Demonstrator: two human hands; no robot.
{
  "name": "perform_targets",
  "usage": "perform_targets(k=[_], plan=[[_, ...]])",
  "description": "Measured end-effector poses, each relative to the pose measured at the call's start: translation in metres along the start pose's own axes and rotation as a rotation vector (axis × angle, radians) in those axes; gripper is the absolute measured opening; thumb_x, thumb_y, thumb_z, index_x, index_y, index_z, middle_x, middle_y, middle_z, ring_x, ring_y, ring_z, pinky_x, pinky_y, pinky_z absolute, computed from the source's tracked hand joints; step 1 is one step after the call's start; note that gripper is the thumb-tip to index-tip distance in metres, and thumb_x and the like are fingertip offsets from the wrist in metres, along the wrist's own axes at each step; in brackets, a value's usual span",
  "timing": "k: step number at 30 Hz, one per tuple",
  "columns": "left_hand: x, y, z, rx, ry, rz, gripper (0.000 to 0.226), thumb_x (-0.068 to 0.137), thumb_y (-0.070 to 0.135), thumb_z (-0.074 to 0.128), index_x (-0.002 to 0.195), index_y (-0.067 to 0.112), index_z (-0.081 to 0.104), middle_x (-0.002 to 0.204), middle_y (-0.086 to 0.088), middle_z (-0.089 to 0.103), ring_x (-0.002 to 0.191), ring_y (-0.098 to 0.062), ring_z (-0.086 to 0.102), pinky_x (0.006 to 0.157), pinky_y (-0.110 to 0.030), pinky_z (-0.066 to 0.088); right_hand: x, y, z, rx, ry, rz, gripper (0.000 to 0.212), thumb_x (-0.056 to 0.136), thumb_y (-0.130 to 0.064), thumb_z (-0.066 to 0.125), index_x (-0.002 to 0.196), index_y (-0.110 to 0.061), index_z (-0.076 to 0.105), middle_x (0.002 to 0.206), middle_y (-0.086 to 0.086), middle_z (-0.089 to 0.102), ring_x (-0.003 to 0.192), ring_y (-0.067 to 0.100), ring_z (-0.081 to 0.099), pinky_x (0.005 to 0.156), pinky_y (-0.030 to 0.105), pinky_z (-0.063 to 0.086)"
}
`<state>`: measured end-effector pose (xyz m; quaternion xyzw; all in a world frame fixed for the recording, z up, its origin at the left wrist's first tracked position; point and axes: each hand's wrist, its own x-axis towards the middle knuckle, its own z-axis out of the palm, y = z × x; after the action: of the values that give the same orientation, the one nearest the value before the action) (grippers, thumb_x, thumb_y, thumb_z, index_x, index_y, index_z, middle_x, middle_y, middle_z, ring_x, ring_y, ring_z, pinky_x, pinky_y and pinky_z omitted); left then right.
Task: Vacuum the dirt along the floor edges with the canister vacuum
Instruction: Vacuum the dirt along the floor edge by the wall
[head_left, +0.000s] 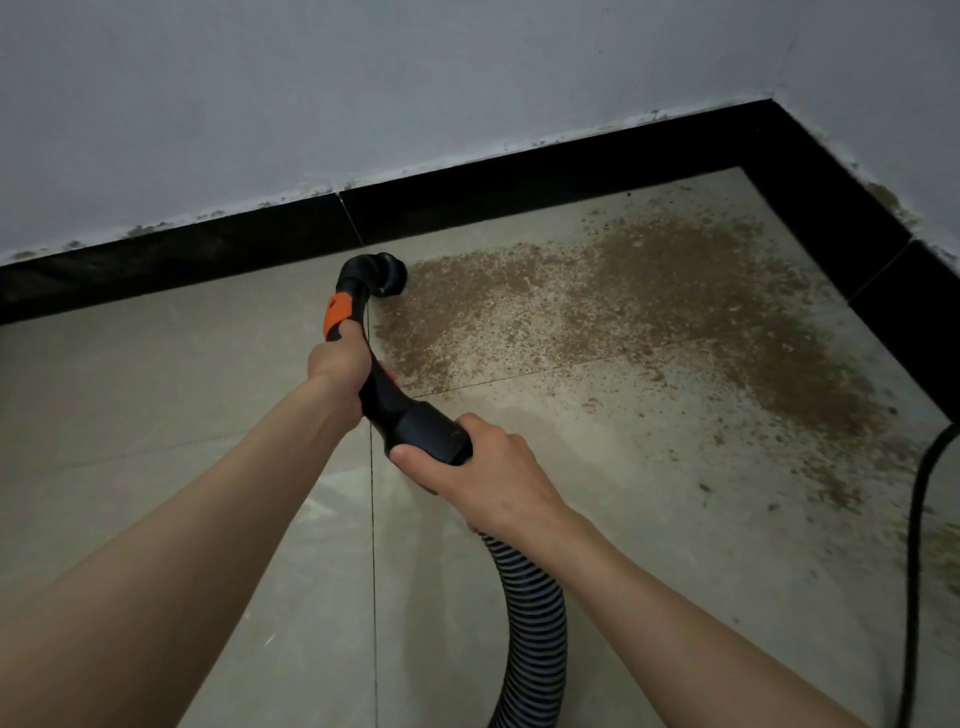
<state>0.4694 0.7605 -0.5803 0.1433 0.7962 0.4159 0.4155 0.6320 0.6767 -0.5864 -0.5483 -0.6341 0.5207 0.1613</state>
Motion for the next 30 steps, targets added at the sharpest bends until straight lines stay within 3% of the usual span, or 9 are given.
perform_targets(k=[2,6,15,18,21,22,25,28,30], plan=[[0.000,0.003,0.004,0.052,-0.004,0.014,0.042,0.100,0.039,0.037,0.123,0.004,0.043,0.095,-0.016,0.059,0.085,-0.029,0.061,0.088,-0.043,0.053,0.001,0.002,0.000,0.037,0.000,-0.001,0.047,0.078,-0.070,0.061,0.088,-0.025,0.052,0.084,-0.001,0.062,0.069,0.021,0.064,0.067,0.043,0.060],[-0.002,0.008,0.013,0.046,-0.036,0.024,0.033,0.101,0.038,0.037,0.113,0.008,0.041,0.080,-0.011,0.055,0.063,-0.024,0.056,0.069,-0.037,0.054,0.004,0.005,-0.003,0.090,0.020,0.006,0.047,0.077,-0.069,0.062,0.088,-0.024,0.053,0.082,0.000,0.064,0.068,0.021,0.065,0.067,0.043,0.060],[-0.005,0.011,0.027,0.098,-0.059,0.046,0.033,0.101,0.037,0.038,0.113,0.007,0.043,0.078,-0.009,0.054,0.063,-0.021,0.055,0.056,-0.032,0.049,0.003,0.011,-0.008,0.120,0.069,0.025,0.046,0.077,-0.068,0.063,0.088,-0.025,0.053,0.081,-0.003,0.063,0.065,0.019,0.064,0.066,0.039,0.060],[-0.008,0.011,0.035,0.138,-0.075,0.067,0.039,0.100,0.037,0.038,0.120,0.004,0.046,0.084,-0.010,0.054,0.075,-0.024,0.056,0.074,-0.036,0.053,0.001,0.015,-0.009,0.129,0.097,0.047,0.048,0.076,-0.070,0.062,0.091,-0.025,0.054,0.081,-0.004,0.063,0.069,0.019,0.065,0.068,0.041,0.060],[-0.013,0.013,0.046,0.171,-0.084,0.097,0.037,0.101,0.037,0.037,0.117,0.004,0.045,0.079,-0.008,0.053,0.065,-0.020,0.054,0.052,-0.022,0.051,-0.001,0.019,-0.012,0.148,0.122,0.066,0.048,0.074,-0.072,0.060,0.088,-0.027,0.053,0.078,-0.005,0.063,0.066,0.019,0.065,0.064,0.038,0.059],[-0.015,0.014,0.049,0.178,-0.094,0.101,0.037,0.101,0.037,0.037,0.117,0.005,0.045,0.080,-0.008,0.053,0.065,-0.020,0.054,0.052,-0.022,0.051,-0.002,0.021,-0.013,0.156,0.130,0.070,0.047,0.073,-0.072,0.060,0.087,-0.028,0.052,0.077,-0.005,0.062,0.065,0.019,0.065,0.063,0.037,0.059],[-0.018,0.017,0.061,0.181,-0.136,0.094,0.041,0.101,0.038,0.037,0.122,0.004,0.045,0.089,-0.012,0.054,0.075,-0.024,0.055,0.078,-0.037,0.052,-0.003,0.026,-0.019,0.168,0.158,0.084,0.048,0.073,-0.073,0.060,0.086,-0.028,0.051,0.078,-0.005,0.062,0.067,0.021,0.066,0.065,0.038,0.059],[-0.025,0.018,0.073,0.169,-0.176,0.072,0.036,0.101,0.038,0.037,0.116,0.006,0.043,0.081,-0.012,0.055,0.065,-0.024,0.055,0.066,-0.036,0.054,-0.004,0.031,-0.026,0.182,0.184,0.097,0.049,0.074,-0.072,0.060,0.088,-0.026,0.052,0.079,-0.004,0.061,0.071,0.024,0.067,0.068,0.041,0.059],[-0.029,0.020,0.081,0.178,-0.206,0.076,0.036,0.101,0.038,0.038,0.117,0.006,0.043,0.081,-0.012,0.054,0.066,-0.026,0.056,0.068,-0.038,0.054,-0.006,0.034,-0.029,0.188,0.207,0.100,0.048,0.075,-0.072,0.060,0.089,-0.026,0.052,0.078,-0.004,0.061,0.070,0.024,0.066,0.068,0.041,0.059]])
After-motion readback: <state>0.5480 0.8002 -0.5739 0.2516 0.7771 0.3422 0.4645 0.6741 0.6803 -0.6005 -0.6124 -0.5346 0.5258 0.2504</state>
